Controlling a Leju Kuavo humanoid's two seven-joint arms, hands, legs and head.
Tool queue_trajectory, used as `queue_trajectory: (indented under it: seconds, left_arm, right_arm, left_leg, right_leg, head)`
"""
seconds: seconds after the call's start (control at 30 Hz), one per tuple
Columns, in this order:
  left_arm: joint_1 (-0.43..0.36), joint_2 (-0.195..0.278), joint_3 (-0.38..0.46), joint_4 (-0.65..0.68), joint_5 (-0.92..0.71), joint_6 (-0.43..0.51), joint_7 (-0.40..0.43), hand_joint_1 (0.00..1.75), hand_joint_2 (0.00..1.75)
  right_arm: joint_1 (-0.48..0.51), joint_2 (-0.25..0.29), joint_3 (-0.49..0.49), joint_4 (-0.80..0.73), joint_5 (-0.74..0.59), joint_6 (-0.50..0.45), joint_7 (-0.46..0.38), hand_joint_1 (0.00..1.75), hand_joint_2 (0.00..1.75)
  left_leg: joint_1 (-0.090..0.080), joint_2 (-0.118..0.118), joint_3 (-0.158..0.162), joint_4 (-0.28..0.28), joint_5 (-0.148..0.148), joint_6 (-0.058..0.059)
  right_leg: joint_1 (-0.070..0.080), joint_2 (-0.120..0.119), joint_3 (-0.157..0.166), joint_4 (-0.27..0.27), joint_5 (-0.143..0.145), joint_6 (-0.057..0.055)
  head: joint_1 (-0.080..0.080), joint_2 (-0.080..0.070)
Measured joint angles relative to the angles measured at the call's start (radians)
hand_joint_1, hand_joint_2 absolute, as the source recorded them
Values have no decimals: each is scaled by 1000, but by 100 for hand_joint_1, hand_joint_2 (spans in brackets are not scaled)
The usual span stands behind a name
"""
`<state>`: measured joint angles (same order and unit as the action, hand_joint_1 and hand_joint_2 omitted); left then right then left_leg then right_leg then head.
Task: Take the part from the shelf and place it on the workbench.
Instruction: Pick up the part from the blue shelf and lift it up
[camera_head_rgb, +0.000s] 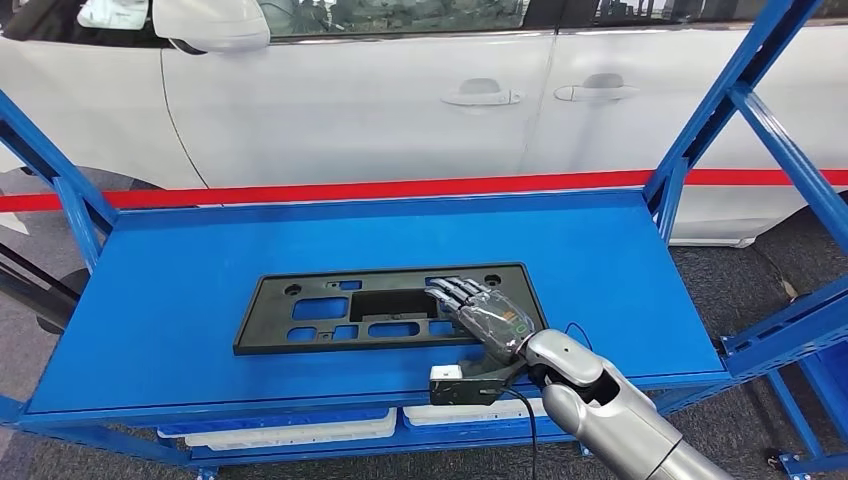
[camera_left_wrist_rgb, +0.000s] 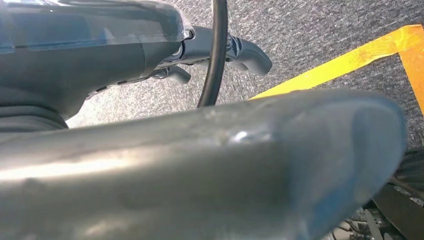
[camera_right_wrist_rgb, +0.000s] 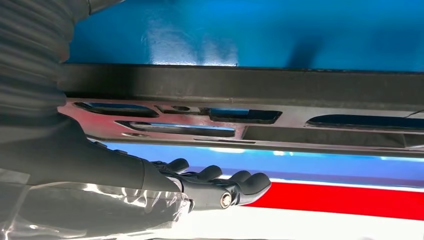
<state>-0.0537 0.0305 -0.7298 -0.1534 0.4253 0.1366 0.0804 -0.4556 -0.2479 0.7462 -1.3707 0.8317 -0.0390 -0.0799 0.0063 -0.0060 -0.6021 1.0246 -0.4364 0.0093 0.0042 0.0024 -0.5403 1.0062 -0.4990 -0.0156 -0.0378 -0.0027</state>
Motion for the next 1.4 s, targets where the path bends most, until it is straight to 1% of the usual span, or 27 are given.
queue_trajectory:
  seconds: [0.2,0.3,0.33,0.37,0.47,0.5,0.63,0.8,1.07,1.2,1.4]
  left_arm:
    - [0,-2,-2,0,3,0,2,0,0]
    - [0,-2,-4,0,8,0,3,0,0]
    - [0,-3,-5,0,9,0,3,0,0]
    - [0,-4,-5,0,11,1,3,0,0]
    - [-1,-6,-6,0,14,3,3,0,0]
    - [-1,-6,-6,0,15,4,3,0,0]
    - [-1,-8,-7,0,18,6,1,0,0]
    - [-1,-9,-8,0,25,6,1,0,0]
    - [-1,-9,-17,0,27,6,-2,0,0]
    - [-1,-9,-20,0,30,6,-3,0,0]
    - [-1,-9,-21,0,32,7,-5,0,0]
  right_arm:
    - [-8,7,5,16,11,-13,7,0,175]
    - [-11,23,5,30,32,-36,15,0,175]
    - [-12,29,5,35,39,-43,20,3,175]
    - [-14,36,5,40,46,-48,25,35,175]
    - [-19,59,5,61,68,-58,42,150,175]
    - [-21,66,5,70,75,-60,48,157,175]
    - [-27,85,5,106,90,-71,63,151,175]
    - [-38,90,5,126,95,-80,65,156,175]
    - [-46,92,5,134,96,-80,64,151,175]
    - [-47,94,5,135,97,-80,63,157,175]
    - [-48,94,4,136,98,-81,60,157,175]
  left_leg:
    - [0,0,2,0,0,0]
    - [0,0,2,0,0,0]
    - [0,0,2,0,0,0]
    - [0,0,2,0,0,0]
    - [0,0,2,0,0,0]
    - [0,0,2,0,0,0]
    - [0,0,2,0,0,0]
    - [0,0,3,0,0,0]
    - [1,0,5,0,0,0]
    - [1,0,6,0,0,0]
    - [1,0,6,0,0,0]
  right_leg:
    - [0,0,2,0,0,0]
    - [0,0,2,0,0,0]
    - [0,0,2,0,0,0]
    - [0,0,2,0,0,0]
    - [0,0,2,0,0,0]
    - [0,0,2,0,0,0]
    - [0,0,2,0,0,0]
    - [0,0,2,0,0,0]
    - [0,0,4,0,0,0]
    - [0,0,6,0,0,0]
    - [0,0,6,0,0,0]
  head:
    - [0,0]
    - [0,0]
    - [0,0]
    - [0,0]
    - [0,0]
    - [0,0]
    - [0,0]
    - [0,0]
    - [0,0]
    - [0,0]
    - [0,0]
